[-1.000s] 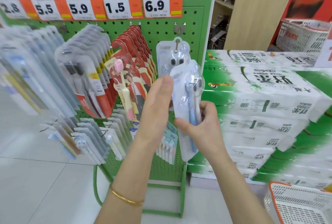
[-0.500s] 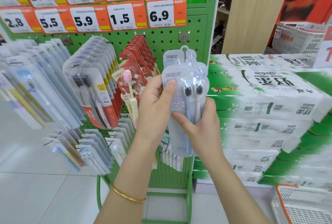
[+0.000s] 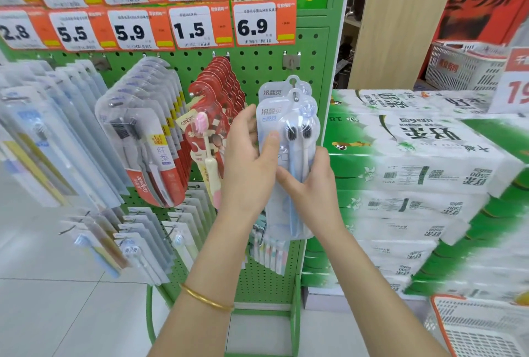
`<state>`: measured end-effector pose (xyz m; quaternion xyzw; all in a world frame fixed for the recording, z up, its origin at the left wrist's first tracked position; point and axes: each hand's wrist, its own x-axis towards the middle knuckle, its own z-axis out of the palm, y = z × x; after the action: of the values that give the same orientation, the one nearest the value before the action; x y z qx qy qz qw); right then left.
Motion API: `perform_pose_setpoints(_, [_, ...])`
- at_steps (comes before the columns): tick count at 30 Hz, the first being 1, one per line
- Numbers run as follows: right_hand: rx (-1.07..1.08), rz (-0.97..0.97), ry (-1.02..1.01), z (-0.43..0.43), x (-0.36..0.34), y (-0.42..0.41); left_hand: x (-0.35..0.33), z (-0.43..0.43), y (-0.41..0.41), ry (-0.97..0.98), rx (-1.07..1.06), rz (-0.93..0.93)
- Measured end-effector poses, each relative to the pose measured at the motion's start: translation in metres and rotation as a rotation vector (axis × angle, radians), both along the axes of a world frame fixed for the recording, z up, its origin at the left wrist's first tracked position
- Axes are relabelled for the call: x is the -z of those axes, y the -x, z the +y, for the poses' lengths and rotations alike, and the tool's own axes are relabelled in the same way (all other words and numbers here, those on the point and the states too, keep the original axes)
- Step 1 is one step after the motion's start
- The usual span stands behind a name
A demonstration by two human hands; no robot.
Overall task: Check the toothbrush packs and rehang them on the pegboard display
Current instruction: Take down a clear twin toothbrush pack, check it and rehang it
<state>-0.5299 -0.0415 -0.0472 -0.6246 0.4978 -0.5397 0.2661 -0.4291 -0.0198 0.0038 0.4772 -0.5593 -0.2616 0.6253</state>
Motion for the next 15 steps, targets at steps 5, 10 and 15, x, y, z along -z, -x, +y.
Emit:
perform_pose_setpoints(5, [0.016, -0.003, 0.007, -0.025, 0.002, -0.005, 0.012, -0.002, 0.003, -0.033, -0.056, -0.125])
perform_pose_setpoints(10, [0.032, -0.026, 0.005, -0.047, 0.004, -0.008, 0.015, -0.002, 0.004, -0.06, -0.058, -0.143])
perform_pose_setpoints(15, [0.045, -0.035, 0.018, -0.057, 0.003, -0.008, 0.014, -0.002, 0.003, -0.069, -0.045, -0.153])
